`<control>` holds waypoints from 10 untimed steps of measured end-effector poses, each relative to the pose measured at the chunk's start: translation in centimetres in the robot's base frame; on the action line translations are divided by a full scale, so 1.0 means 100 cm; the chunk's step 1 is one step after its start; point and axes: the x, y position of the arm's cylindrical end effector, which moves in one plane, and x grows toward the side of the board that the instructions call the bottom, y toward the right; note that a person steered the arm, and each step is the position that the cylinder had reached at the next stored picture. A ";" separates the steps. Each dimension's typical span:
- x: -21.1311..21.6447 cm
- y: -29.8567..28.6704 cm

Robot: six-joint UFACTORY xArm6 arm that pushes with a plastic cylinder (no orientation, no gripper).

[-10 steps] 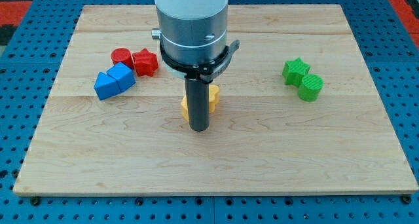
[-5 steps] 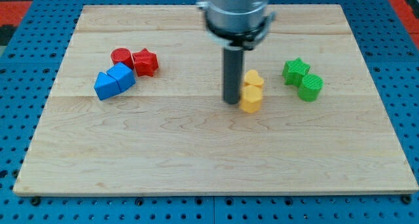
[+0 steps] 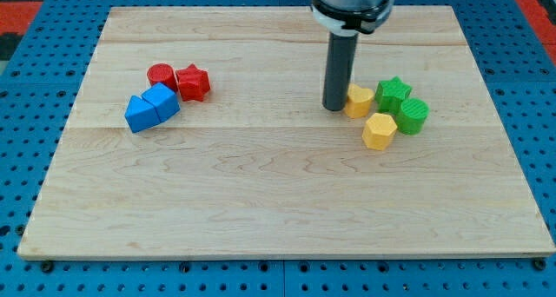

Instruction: Move the yellow blocks near the green blocks

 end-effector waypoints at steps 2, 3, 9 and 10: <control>0.079 -0.006; 0.128 0.058; 0.041 0.009; 0.044 0.018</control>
